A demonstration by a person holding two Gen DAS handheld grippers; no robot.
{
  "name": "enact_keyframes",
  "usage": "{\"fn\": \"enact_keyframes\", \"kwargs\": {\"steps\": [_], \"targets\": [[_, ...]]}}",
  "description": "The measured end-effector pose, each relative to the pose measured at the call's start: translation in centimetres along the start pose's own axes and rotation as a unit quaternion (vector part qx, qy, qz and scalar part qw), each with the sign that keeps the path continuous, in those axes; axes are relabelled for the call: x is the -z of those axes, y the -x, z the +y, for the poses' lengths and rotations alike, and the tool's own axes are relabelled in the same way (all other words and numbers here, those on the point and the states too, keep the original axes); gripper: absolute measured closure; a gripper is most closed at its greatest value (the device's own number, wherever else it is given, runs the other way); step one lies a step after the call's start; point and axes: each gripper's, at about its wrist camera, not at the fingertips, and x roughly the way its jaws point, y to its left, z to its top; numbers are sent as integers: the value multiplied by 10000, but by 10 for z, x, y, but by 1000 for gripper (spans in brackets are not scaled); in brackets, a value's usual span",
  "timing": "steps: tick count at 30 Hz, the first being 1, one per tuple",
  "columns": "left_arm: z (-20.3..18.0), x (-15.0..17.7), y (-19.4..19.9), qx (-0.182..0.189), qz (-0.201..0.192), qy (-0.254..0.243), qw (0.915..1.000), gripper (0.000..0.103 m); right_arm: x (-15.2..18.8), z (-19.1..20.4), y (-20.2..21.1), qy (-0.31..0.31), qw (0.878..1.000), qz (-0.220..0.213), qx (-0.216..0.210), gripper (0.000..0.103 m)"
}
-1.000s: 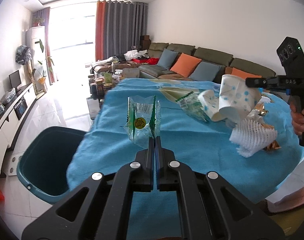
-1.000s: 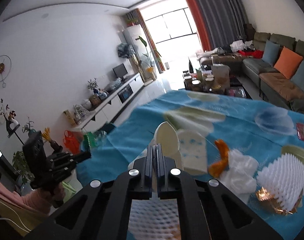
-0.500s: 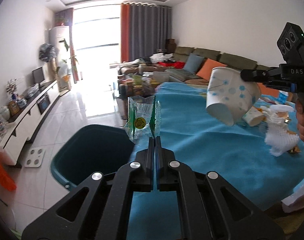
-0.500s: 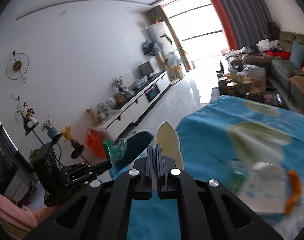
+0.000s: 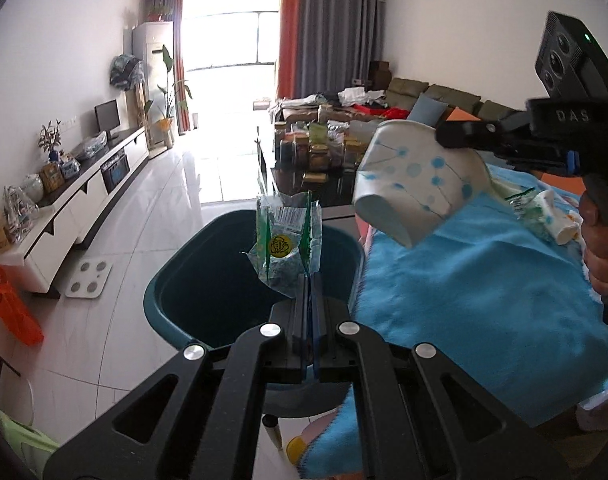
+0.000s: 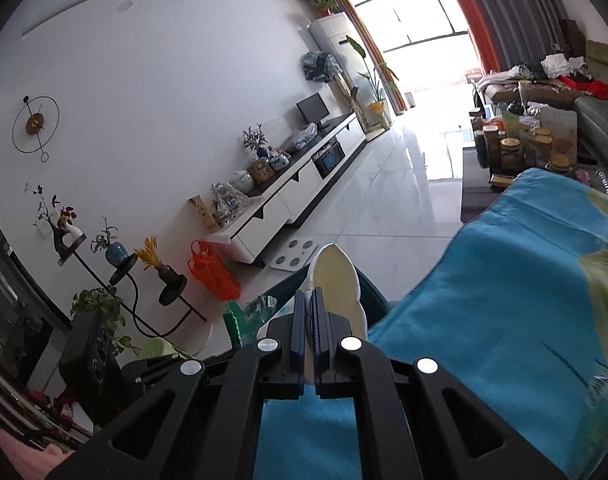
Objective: Collect trash
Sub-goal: 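Carry the wrapper with the left tool while the right tool carries the cup toward the teal bin, then open the left tool over the teal bin while the right tool releases the cup into it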
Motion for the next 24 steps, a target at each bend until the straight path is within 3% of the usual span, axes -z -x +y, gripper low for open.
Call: {"fn": "enact_keyframes", "kwargs": {"steps": [17, 20, 24], "targets": [[27, 9, -44, -14, 597, 435, 9973, 100, 1, 9, -94, -86, 9960, 841, 275, 100], [33, 8, -49, -32, 612, 588, 9964, 87, 3, 4, -105, -210, 9941, 988, 404, 95], [36, 6, -51, -89, 581, 735, 9956, 84, 5, 2, -101, -293, 9942, 949, 414, 88]]}}
